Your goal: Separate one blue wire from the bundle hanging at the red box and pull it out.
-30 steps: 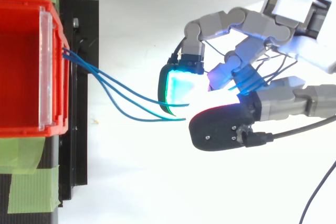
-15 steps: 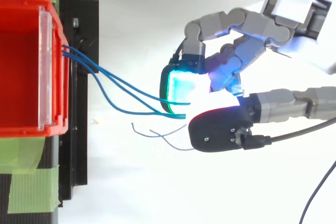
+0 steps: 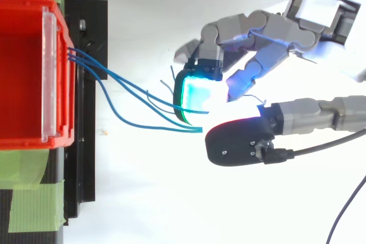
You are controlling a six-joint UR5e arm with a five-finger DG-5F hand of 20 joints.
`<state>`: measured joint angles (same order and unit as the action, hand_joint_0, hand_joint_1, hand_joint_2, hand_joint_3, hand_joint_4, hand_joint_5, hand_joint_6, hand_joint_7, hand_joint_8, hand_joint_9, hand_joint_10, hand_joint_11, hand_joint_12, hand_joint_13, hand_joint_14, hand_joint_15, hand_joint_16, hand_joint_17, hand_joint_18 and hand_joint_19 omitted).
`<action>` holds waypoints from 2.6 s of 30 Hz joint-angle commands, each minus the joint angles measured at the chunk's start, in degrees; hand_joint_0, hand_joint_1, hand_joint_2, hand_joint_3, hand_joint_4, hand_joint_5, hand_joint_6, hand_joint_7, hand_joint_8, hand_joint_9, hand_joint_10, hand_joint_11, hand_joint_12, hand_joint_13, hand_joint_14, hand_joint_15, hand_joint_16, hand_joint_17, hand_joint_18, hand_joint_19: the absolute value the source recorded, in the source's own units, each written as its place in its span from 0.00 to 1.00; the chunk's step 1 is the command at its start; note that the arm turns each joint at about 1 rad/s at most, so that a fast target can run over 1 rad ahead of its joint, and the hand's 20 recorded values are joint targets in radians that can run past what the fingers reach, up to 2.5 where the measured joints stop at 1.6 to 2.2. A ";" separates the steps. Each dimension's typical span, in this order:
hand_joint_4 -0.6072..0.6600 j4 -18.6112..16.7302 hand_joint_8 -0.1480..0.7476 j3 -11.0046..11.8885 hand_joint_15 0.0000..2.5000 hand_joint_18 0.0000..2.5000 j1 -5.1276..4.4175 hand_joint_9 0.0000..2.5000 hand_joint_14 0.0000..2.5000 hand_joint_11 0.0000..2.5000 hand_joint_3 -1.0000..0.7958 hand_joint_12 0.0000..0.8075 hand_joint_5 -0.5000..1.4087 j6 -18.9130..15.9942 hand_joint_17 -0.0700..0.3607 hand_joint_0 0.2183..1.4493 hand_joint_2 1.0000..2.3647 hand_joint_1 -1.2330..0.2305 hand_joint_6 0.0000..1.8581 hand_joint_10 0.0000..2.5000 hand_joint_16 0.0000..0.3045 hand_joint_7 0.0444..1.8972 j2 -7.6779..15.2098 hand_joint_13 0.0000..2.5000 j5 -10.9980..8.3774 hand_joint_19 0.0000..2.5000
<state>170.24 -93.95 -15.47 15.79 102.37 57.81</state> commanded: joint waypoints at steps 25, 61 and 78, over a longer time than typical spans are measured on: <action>0.65 3.95 0.46 -0.62 0.07 0.00 -0.70 0.16 0.00 0.19 0.48 0.40 0.19 9.96 0.42 0.33 0.02 0.32 0.36 0.00 0.16 0.71 -0.07 0.00 0.02 0.10; 0.67 -0.79 0.49 -5.01 0.08 0.00 -2.20 0.21 0.00 0.22 0.49 0.42 0.19 4.42 0.43 0.33 0.02 0.33 0.38 0.01 0.17 0.68 -0.07 0.01 -2.97 0.12; 0.67 -0.88 0.52 -5.10 0.08 0.08 -2.20 0.27 0.00 0.24 0.52 0.46 0.19 4.42 0.45 0.32 0.02 0.32 0.38 0.01 0.18 0.70 -0.07 0.08 -3.06 0.13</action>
<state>169.42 -98.99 -17.65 20.22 102.32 54.76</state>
